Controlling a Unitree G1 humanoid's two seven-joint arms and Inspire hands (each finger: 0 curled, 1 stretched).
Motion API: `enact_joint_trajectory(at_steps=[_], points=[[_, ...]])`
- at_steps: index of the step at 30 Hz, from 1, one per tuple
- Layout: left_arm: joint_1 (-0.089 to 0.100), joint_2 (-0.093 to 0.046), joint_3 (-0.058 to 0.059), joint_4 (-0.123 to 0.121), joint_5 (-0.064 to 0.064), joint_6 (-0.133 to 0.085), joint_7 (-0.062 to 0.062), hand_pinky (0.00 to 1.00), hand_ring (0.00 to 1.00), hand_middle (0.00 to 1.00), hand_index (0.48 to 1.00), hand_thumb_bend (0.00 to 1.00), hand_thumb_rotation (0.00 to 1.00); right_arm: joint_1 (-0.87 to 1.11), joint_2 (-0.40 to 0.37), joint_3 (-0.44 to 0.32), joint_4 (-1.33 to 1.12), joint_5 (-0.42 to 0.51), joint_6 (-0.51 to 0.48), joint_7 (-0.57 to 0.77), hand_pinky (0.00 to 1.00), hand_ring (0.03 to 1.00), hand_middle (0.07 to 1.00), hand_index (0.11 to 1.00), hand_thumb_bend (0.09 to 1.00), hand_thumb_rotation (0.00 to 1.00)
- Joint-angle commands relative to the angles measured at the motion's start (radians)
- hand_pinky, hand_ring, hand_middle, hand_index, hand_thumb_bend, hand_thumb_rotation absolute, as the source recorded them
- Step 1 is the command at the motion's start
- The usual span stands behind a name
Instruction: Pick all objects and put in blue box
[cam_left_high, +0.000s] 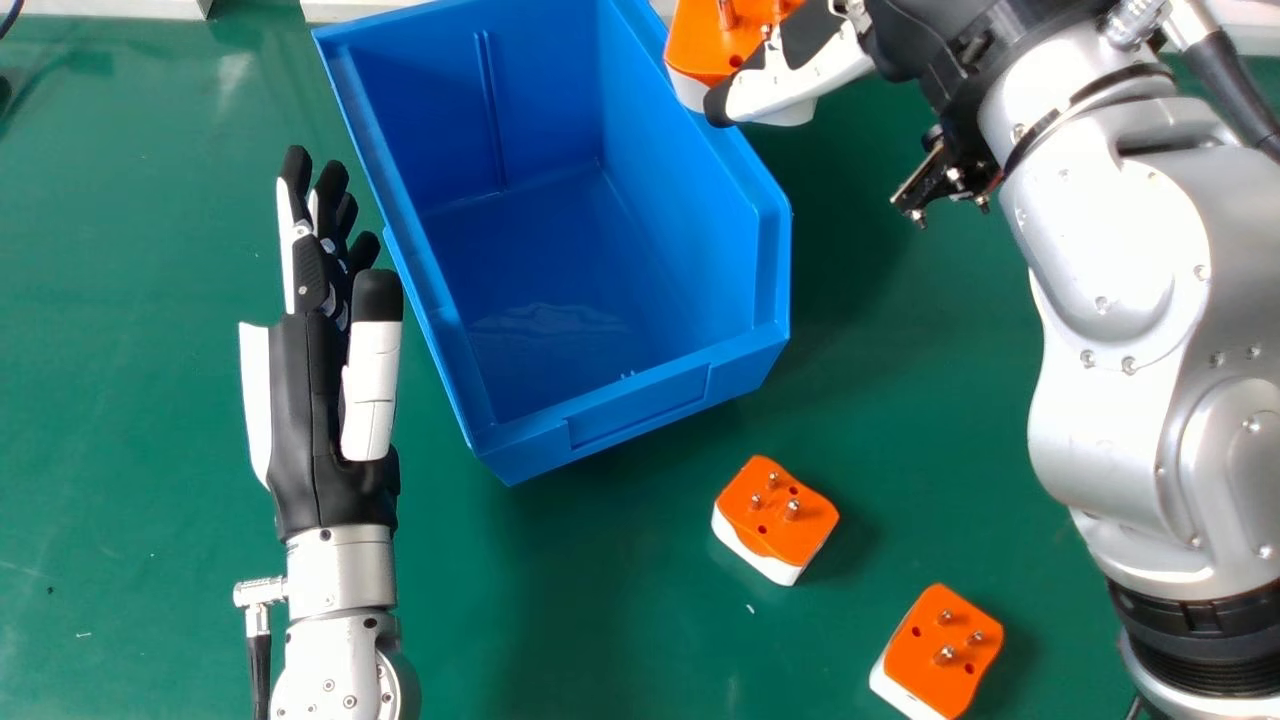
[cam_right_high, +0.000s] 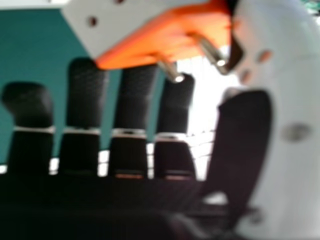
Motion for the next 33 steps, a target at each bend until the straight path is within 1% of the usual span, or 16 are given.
enact_joint_trajectory(at_steps=[1,7,15,20,21,25,28,31,33], points=[[-0.011,-0.002,-0.005,-0.006,0.009,-0.025,-0.002,0.95,0.98,0.98,0.989,0.95,0.92,-0.039,-0.008,-0.02,-0.011,-0.003,-0.01,-0.025,0.17,0.328,0.444,0.528,0.51,0.0],[-0.009,-0.003,-0.006,-0.013,0.006,-0.021,-0.004,0.95,0.98,0.98,0.989,0.94,0.92,-0.04,-0.009,-0.018,-0.009,-0.002,-0.009,-0.027,0.17,0.328,0.444,0.528,0.51,0.0],[-0.006,-0.006,-0.006,-0.022,0.005,-0.021,-0.003,0.95,0.98,0.98,0.986,0.94,0.92,-0.04,-0.007,-0.015,-0.009,-0.004,-0.008,-0.028,0.17,0.328,0.444,0.528,0.51,0.0],[-0.002,-0.006,-0.009,-0.027,0.005,-0.019,-0.008,0.95,0.98,0.98,0.986,0.94,0.92,-0.041,-0.007,-0.014,-0.009,-0.005,-0.007,-0.028,0.17,0.328,0.444,0.528,0.51,0.0],[-0.002,-0.006,-0.009,-0.027,0.005,-0.021,-0.008,0.95,0.98,0.98,0.986,0.94,0.92,-0.041,-0.007,-0.014,-0.009,-0.005,-0.007,-0.028,0.17,0.328,0.444,0.528,0.51,0.0],[-0.005,-0.004,-0.006,-0.012,0.007,-0.027,-0.005,0.95,0.98,0.98,0.987,0.94,0.92,-0.04,-0.007,-0.015,-0.009,-0.004,-0.008,-0.028,0.17,0.328,0.444,0.528,0.51,0.0],[-0.005,-0.003,-0.006,-0.012,0.009,-0.025,-0.005,0.95,0.98,0.98,0.987,0.94,0.92,-0.04,-0.007,-0.015,-0.008,-0.004,-0.008,-0.029,0.17,0.328,0.444,0.528,0.51,0.0],[-0.007,-0.004,-0.006,-0.006,0.003,-0.031,-0.01,0.95,0.98,0.98,0.987,0.94,0.92,-0.04,-0.008,-0.015,-0.007,-0.003,-0.009,-0.03,0.17,0.328,0.444,0.528,0.51,0.0],[-0.01,-0.004,-0.005,0.0,0.002,-0.034,-0.01,0.95,0.98,0.98,0.987,0.94,0.92,-0.039,-0.009,-0.016,-0.007,-0.002,-0.01,-0.031,0.17,0.328,0.444,0.528,0.51,0.0]])
